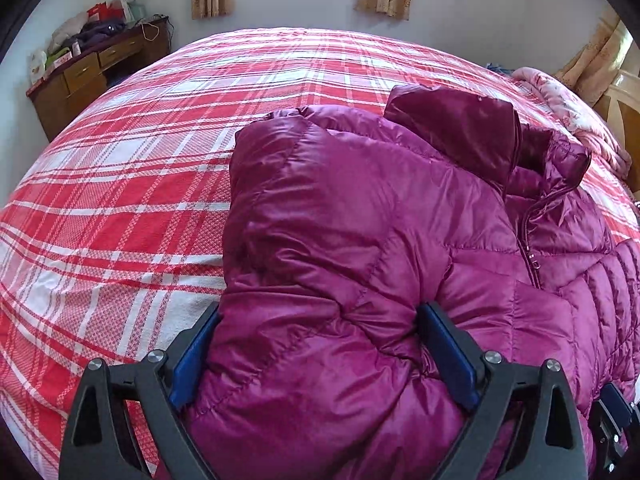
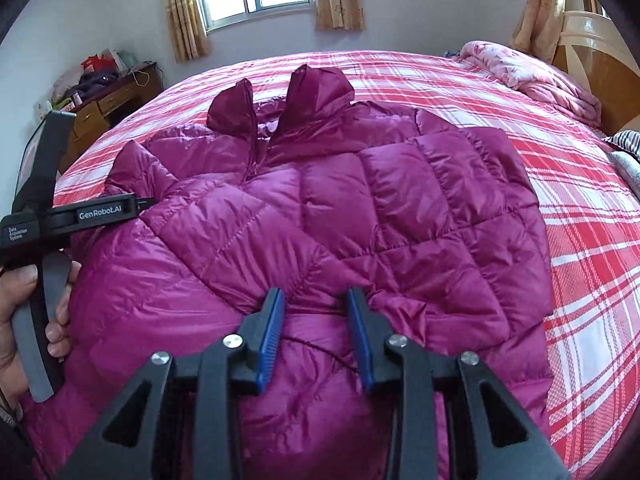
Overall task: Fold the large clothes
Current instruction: 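Press the left tool onto the jacket side and lift it toward the collar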
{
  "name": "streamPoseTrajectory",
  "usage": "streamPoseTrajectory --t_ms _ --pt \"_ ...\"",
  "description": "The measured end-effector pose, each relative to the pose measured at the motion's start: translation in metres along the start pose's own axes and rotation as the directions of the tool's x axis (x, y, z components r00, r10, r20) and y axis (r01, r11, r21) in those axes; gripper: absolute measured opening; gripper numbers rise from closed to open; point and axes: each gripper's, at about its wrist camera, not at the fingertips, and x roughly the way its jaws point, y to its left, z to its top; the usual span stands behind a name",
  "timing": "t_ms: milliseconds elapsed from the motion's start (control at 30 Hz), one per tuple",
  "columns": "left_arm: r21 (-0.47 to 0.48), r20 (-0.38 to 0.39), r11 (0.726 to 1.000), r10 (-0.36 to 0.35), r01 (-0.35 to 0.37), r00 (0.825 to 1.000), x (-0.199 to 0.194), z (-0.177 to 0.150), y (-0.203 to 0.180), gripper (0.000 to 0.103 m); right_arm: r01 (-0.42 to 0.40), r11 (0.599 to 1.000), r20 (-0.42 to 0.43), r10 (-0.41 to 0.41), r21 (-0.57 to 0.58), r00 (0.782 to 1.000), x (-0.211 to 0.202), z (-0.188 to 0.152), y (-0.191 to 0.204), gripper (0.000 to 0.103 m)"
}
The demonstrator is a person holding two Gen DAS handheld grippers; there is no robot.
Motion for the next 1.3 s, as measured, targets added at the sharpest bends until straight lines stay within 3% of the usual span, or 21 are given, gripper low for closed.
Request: streamPoseTrajectory --t_ms 433,1300 --pt "0.026 -0.006 0.998 0.059 -0.059 0.998 0.008 0.002 -0.006 0.101 0.11 0.99 -0.016 -0.112 -0.086 0.994 0.006 -0.002 0.015 0.035" --pt "0.027 0.007 0.997 0.073 -0.073 0.997 0.006 -0.002 -0.007 0.102 0.191 0.97 -0.003 -0.194 -0.15 0.981 0.009 -0.005 0.028 0.035"
